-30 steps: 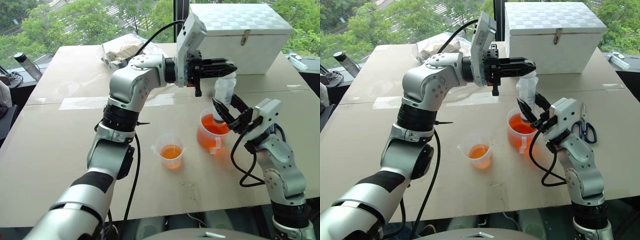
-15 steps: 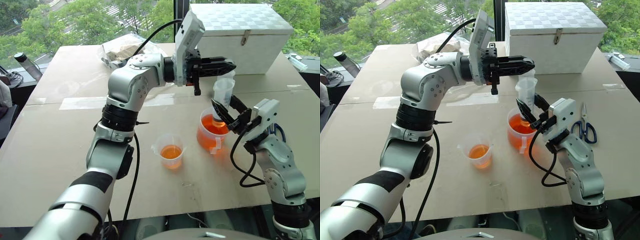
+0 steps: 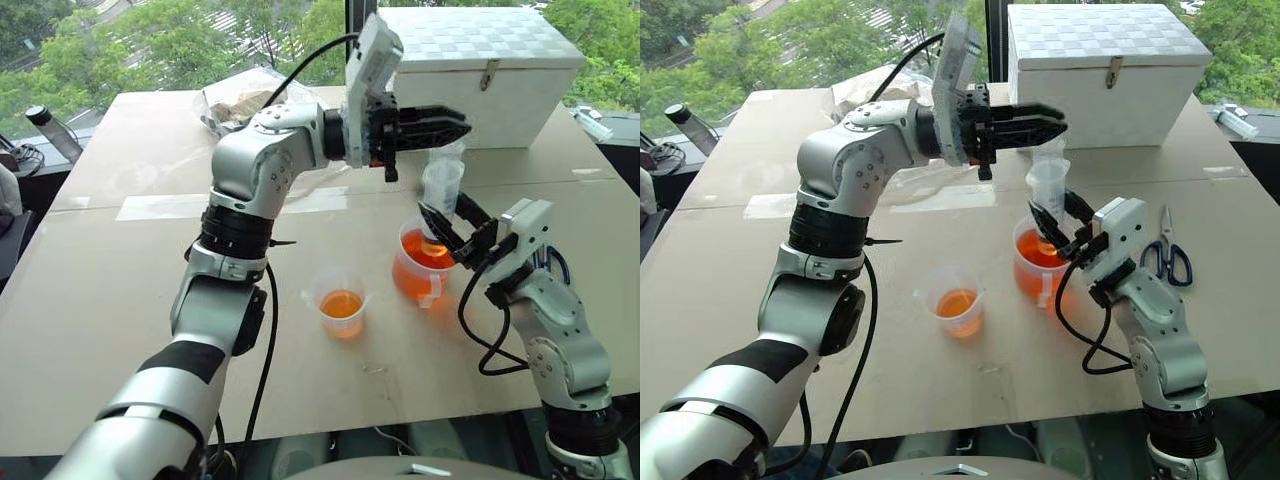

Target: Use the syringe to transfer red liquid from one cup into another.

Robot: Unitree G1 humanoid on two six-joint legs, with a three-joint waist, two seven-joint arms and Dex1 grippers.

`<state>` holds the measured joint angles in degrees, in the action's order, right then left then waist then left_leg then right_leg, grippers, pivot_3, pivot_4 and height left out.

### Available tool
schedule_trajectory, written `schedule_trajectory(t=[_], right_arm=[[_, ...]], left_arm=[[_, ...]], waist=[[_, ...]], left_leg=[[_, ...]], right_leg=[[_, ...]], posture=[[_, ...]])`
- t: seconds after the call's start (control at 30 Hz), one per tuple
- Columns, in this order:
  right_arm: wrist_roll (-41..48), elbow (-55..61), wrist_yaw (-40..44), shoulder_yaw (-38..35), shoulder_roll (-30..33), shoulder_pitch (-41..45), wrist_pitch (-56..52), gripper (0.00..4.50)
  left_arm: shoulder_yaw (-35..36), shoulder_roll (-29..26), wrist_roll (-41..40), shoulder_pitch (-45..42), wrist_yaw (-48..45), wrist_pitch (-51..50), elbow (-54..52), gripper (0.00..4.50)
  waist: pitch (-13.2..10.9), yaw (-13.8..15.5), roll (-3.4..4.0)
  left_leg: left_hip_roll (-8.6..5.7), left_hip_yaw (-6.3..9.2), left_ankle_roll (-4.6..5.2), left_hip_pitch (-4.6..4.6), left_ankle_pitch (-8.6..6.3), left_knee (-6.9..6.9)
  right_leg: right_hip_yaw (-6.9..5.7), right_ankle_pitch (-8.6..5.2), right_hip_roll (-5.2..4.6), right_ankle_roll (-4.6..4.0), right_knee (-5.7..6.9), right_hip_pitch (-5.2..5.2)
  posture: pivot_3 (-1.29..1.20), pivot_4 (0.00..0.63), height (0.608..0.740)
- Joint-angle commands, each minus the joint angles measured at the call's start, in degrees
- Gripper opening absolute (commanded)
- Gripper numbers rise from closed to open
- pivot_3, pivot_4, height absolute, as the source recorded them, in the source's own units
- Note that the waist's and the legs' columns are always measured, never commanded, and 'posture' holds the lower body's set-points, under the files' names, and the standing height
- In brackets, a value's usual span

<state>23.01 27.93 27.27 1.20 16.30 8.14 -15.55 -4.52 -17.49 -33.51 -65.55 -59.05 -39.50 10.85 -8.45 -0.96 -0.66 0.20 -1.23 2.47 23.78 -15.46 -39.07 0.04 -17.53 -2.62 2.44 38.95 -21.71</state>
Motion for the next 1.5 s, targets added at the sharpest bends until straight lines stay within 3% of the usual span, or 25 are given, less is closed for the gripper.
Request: schedule_trajectory(t=[0.03,0.23,0.63,0.97,1.33,1.5], right_arm=[[0.8,1.7,0.2,-0.3,-0.1,0.9,0.7,1.48],[1.0,1.9,-0.1,-0.9,-0.2,1.8,1.1,1.48],[4.5,5.4,-3.2,-2.3,-1.4,7.4,-1.3,1.48],[7.1,7.7,-4.2,-2.0,-1.1,10.3,-3.8,1.48],[22.4,11.2,-2.7,1.0,-3.1,15.2,-12.1,1.48],[27.1,10.8,1.4,4.8,-2.9,13.9,-14.9,1.48]], left_arm=[[1.3,-1.4,0.1,-1.4,-0.6,1.0,-2.7,2.73],[2.2,-4.1,0.1,-1.0,-3.5,2.8,-2.5,2.73],[9.1,-9.8,-8.1,-2.7,-8.1,-2.6,-3.7,2.73],[9.0,-15.0,-3.2,-2.2,-8.8,2.5,0.3,2.73],[10.0,-19.9,-3.3,-2.3,-15.4,2.1,3.2,2.73],[11.9,-21.4,-7.7,-2.7,-19.8,-1.1,2.3,2.73]], waist=[[0.0,0.2,0.00],[0.0,0.3,0.00],[0.0,0.1,0.00],[0.0,0.1,0.00],[0.0,0.2,0.00],[0.0,0.0,-0.01]], left_leg=[[0.00,0.02,0.00,0.00,0.00,0.00],[-0.01,0.02,0.00,0.01,0.00,-0.03],[-0.01,0.04,0.00,0.00,0.00,-0.03],[-0.02,0.06,0.00,0.02,0.00,-0.05],[-0.01,0.09,0.01,0.02,0.00,-0.06],[-0.01,0.10,0.01,0.03,-0.01,-0.06]], right_leg=[[-0.02,0.00,0.00,0.00,0.00,0.00],[-0.04,0.00,0.04,0.00,-0.01,0.01],[-0.05,0.00,0.00,0.00,0.01,0.00],[-0.10,0.00,0.05,0.00,0.01,0.01],[-0.15,0.00,0.04,0.00,0.01,0.01],[-0.16,0.00,0.04,0.00,0.01,0.00]], posture=[[0.00,0.150,0.740],[0.00,0.150,0.740],[0.00,0.150,0.740],[0.00,0.150,0.740],[0.00,0.150,0.740],[0.00,0.150,0.740]])
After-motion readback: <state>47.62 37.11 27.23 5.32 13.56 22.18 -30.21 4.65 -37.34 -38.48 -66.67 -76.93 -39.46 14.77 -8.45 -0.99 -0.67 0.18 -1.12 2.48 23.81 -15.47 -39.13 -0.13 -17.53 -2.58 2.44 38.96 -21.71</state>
